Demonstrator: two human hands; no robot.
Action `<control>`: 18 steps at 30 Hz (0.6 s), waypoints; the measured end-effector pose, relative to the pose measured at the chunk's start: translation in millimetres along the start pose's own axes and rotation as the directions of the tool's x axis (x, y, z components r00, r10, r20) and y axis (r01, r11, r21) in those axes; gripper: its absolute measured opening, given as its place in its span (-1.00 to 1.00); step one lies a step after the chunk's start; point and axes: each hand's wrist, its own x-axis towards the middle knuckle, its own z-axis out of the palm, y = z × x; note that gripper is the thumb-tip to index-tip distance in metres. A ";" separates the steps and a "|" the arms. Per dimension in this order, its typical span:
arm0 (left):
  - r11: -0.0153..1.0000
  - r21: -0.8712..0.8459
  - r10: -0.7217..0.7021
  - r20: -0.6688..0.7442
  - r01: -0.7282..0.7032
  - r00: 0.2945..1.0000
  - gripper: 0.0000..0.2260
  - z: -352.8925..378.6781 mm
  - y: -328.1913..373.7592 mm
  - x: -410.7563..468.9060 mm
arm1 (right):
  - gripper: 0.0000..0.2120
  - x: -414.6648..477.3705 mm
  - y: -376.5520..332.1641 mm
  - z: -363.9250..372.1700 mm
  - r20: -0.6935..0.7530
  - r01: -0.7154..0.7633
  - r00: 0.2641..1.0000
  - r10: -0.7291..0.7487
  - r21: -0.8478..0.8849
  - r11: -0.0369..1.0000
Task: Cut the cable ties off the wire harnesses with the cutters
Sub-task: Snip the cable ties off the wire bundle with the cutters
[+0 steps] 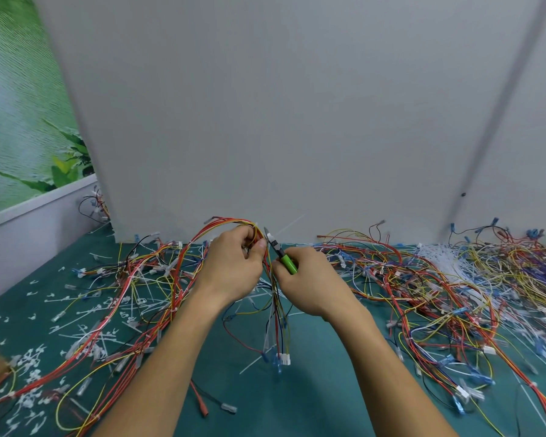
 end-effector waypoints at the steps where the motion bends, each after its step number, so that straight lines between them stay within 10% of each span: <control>1: 1.000 0.000 0.001 0.002 -0.001 1.000 -0.81 0.0 0.0 0.0 | -0.66 0.2 0.1 0.1 0.000 0.002 1.000 -0.002 -0.002 1.000; 18: 1.000 -0.020 0.004 0.003 -0.004 1.000 -0.77 -0.5 -2.1 0.1 | -0.62 1.0 0.5 3.0 -0.033 0.018 0.999 -0.018 -0.008 1.000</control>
